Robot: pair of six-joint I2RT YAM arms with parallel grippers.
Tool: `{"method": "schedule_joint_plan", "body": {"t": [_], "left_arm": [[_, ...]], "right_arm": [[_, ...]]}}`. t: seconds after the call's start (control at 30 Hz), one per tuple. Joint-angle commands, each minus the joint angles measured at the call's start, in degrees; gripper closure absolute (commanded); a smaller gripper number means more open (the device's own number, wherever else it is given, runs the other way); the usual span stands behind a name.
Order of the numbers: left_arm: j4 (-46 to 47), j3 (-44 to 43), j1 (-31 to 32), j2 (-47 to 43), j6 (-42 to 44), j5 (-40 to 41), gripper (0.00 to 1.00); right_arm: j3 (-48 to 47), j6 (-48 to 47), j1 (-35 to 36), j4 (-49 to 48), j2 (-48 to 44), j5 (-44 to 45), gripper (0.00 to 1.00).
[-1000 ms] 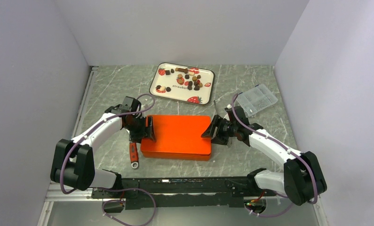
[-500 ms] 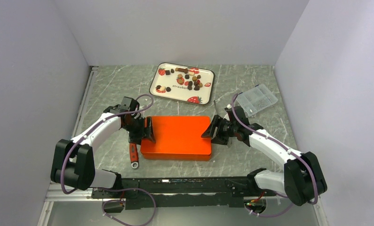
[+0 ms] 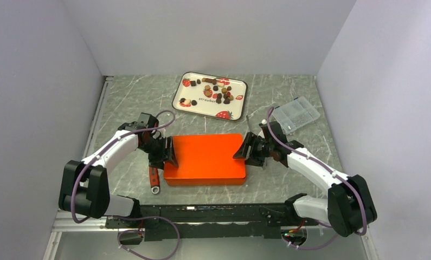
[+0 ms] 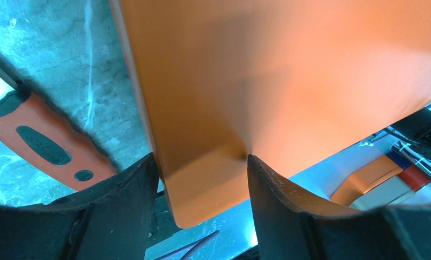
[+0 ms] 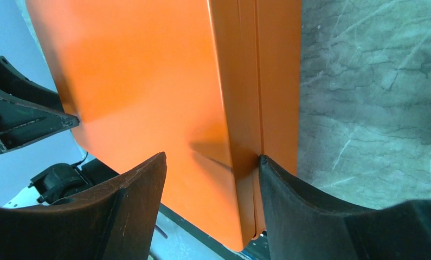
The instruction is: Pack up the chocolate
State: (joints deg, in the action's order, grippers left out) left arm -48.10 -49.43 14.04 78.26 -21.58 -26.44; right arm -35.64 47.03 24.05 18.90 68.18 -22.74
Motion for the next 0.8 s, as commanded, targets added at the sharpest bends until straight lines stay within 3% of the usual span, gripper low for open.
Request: {"method": "schedule_joint_plan", "body": {"t": [0.0,0.77], "left_arm": [[3.36,-0.05,0.31,-0.48,-0.70,-12.56,0.39],[4.07,0.06,2.50,-1.07,-0.13,-9.82,0.41]], "right_arm": [[-3.33,0.30,1.52,-0.04,-0.80,-3.77,0.36],[-5.96,-0.54,2.31,7.73,-5.44,-1.85,0.37]]}}
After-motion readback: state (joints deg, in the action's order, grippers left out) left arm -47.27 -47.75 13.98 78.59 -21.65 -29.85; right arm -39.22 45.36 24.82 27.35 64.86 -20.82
